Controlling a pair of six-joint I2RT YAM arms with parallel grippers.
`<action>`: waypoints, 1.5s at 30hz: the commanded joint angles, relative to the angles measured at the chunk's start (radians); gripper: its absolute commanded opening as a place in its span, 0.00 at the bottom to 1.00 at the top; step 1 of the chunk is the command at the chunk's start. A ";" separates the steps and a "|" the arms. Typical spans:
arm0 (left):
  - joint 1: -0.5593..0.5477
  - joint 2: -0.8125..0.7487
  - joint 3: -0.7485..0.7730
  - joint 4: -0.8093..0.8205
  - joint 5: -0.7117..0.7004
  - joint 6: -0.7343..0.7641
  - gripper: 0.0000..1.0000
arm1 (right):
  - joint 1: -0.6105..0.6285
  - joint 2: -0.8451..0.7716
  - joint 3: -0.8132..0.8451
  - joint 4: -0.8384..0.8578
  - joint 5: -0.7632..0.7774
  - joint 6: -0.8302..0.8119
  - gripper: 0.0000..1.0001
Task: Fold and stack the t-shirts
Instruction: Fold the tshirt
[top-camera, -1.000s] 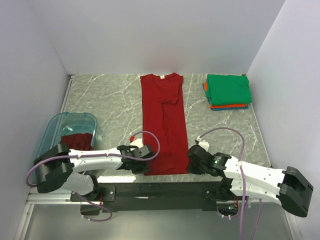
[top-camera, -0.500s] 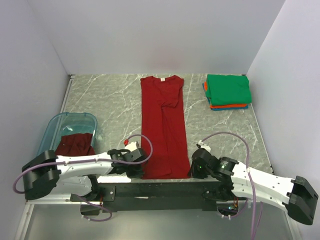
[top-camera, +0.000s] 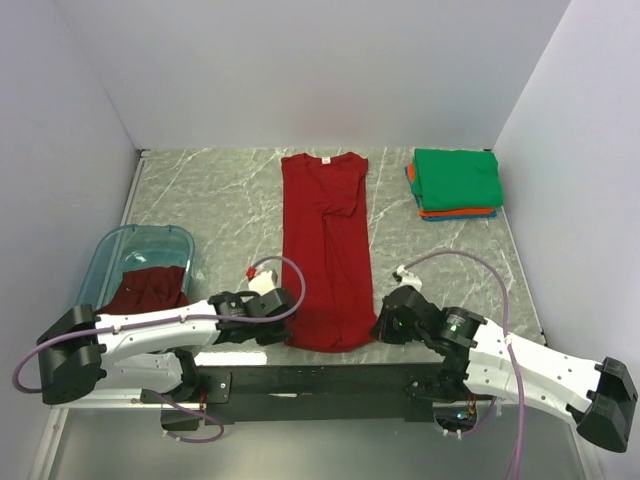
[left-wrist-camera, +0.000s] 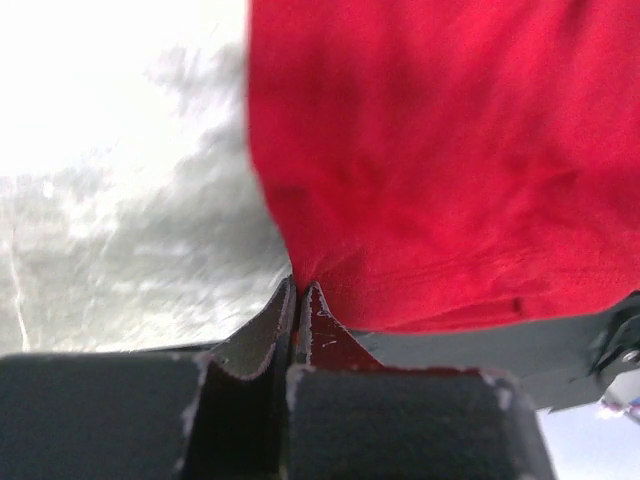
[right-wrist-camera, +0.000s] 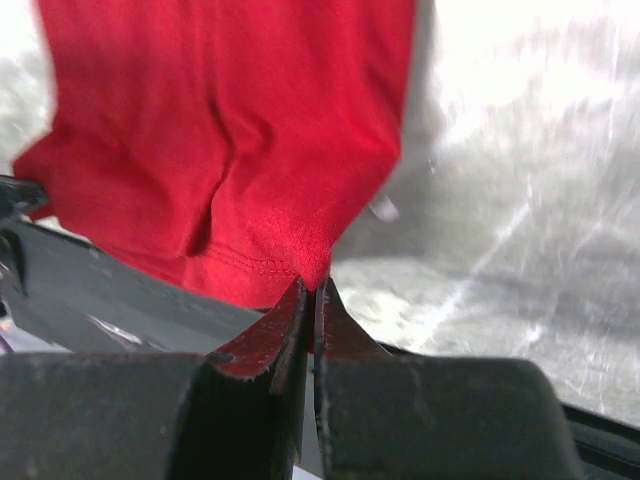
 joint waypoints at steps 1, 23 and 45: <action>0.019 0.030 0.078 -0.017 -0.112 0.070 0.01 | -0.010 0.039 0.094 0.024 0.128 -0.036 0.00; 0.467 0.227 0.361 0.262 -0.025 0.466 0.01 | -0.323 0.439 0.482 0.210 0.073 -0.266 0.00; 0.691 0.625 0.659 0.300 0.217 0.608 0.01 | -0.507 0.853 0.762 0.226 -0.048 -0.368 0.00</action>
